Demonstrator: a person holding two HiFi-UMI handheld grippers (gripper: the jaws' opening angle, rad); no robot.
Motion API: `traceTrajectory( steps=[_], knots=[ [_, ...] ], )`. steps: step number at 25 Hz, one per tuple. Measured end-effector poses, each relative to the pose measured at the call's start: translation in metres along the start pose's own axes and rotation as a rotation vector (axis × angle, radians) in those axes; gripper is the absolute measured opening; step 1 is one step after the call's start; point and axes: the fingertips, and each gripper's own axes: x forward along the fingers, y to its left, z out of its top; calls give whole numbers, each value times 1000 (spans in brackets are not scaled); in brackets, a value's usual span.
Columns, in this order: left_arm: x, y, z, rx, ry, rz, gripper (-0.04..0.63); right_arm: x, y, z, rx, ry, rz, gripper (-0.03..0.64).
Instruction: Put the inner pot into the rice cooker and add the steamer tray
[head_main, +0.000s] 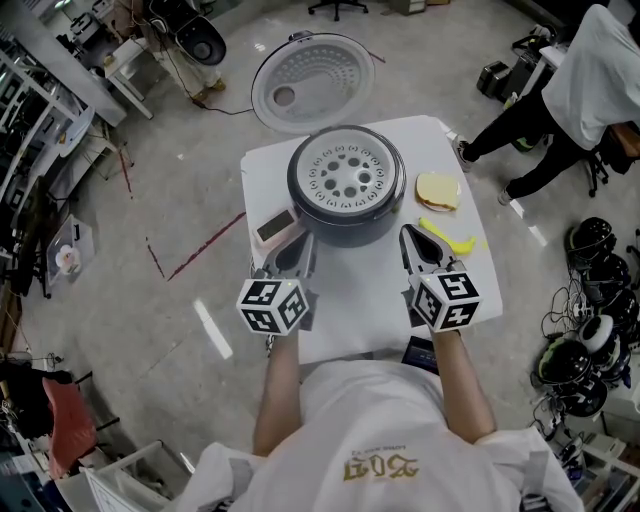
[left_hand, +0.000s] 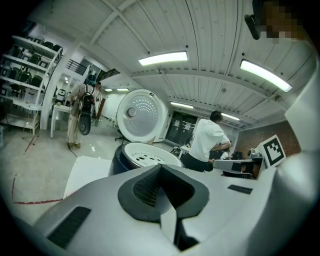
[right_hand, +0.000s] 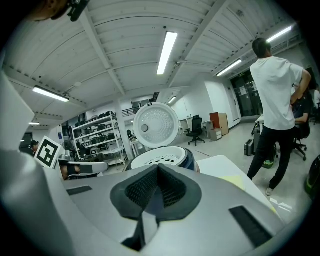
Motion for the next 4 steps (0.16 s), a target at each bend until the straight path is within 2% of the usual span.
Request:
traceTrajectory(
  steps=[4],
  knots=[
    [1,2,0,-6,-5,1,17,1,-3,-1,2,-2,-4,9]
  ],
)
